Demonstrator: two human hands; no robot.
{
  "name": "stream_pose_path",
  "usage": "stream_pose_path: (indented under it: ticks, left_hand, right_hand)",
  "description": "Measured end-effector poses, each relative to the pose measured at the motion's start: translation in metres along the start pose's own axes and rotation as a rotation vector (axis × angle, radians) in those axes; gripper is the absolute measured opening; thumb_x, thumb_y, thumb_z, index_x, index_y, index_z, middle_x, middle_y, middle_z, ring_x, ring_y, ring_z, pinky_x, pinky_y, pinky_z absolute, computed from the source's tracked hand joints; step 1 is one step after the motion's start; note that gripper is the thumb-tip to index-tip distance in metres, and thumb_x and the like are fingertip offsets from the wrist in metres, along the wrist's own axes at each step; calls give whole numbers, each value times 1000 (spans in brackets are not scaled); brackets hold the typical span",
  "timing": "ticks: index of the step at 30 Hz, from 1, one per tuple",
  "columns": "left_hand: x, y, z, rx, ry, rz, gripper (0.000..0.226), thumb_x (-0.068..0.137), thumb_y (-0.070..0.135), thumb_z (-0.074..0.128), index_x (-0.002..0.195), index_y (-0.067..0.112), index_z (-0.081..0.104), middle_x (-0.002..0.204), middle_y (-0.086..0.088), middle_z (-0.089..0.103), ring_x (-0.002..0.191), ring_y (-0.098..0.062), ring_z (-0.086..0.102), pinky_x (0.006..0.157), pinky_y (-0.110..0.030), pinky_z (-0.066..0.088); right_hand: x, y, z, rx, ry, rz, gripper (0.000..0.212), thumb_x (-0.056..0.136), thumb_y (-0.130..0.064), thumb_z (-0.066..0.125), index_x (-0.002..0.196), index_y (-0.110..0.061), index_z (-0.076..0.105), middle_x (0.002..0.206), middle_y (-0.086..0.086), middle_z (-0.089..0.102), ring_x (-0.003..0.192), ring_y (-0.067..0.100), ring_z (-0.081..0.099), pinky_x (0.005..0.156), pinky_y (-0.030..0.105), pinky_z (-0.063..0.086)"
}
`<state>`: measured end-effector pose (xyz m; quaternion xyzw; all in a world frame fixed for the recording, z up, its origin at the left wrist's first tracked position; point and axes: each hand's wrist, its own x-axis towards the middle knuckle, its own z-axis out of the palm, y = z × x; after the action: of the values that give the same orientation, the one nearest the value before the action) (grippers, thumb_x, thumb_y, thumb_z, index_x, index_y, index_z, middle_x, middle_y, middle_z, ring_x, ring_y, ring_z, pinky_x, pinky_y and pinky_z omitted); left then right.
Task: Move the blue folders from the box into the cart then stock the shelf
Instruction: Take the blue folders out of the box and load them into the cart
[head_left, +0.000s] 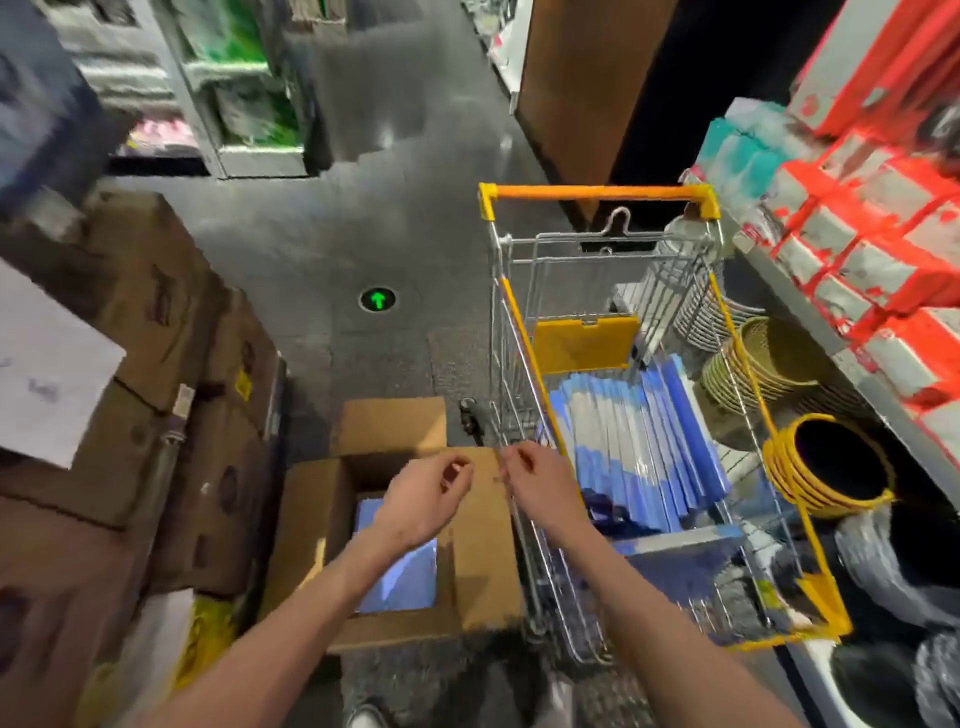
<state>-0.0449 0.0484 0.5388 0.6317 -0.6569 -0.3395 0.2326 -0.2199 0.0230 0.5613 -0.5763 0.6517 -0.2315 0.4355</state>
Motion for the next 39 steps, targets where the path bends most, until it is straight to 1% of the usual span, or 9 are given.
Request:
stream_pose_path:
  ticks: [3,6,13,18,22,27,30,35,39]
  left_hand:
    - [-31,-40,-36,-20,76,-63,25,98,49,47,101,32,64,84,15,72,72,-6,67,74,-38,56]
    - [-55,-81,-59,-44,119,-182,21,99,45,51,98,30,65,81,16,71,74,-5,67,75,-38,58]
    - [-65,-140,-65,-160,179,-371,17,102,37,53,100,26,65,79,13,71,69,-2,67,64,-23,49]
    - [-41,-166,-56,-191,190,-475,21,103,32,53,109,15,65,83,9,68,66,6,61,58,-5,43]
    - [-19,-196,-34,-184,200,-601,24,102,32,53,114,14,65,85,9,68,71,-8,62,72,-26,50]
    - [-6,-253,7,-239,85,-743,32,99,35,59,127,19,56,99,0,70,85,-18,66,80,-32,52]
    - [11,-297,33,-252,27,-791,38,100,35,59,133,18,52,105,1,66,86,-14,59,74,-24,41]
    - [60,-376,103,-328,-29,-884,42,97,46,56,128,18,53,110,-4,63,97,-22,61,82,-27,46]
    - [83,-447,179,-260,-156,-913,49,96,45,53,136,16,46,127,-14,59,114,-34,60,90,-38,48]
  right_hand:
    - [-8,-29,53,-123,-60,-94,35,97,-28,48,78,-2,62,70,10,67,57,18,64,62,40,53]
    - [-17,-47,99,-195,-180,-124,34,100,-22,50,68,-10,55,62,0,57,57,12,56,58,23,41]
    - [5,-30,165,-231,-368,25,33,102,-25,46,95,3,63,90,23,71,86,30,71,67,39,51]
    - [49,4,202,-285,-505,87,32,100,-35,45,98,-9,64,87,8,72,80,24,71,78,51,57]
    - [96,33,238,-282,-562,152,34,100,-29,43,100,-2,64,89,13,72,83,30,70,80,52,56]
    - [134,73,285,-289,-533,273,28,98,-29,44,96,-11,65,99,11,74,90,34,70,84,47,57]
    - [150,98,313,-270,-533,333,27,98,-30,49,96,-9,66,99,13,74,91,33,69,77,35,54]
    - [184,175,366,-225,-426,436,28,97,-30,48,83,-11,63,82,13,65,84,34,64,85,51,54]
    - [220,249,417,-191,-384,534,53,98,-40,37,96,2,69,106,26,69,99,41,65,89,49,53]
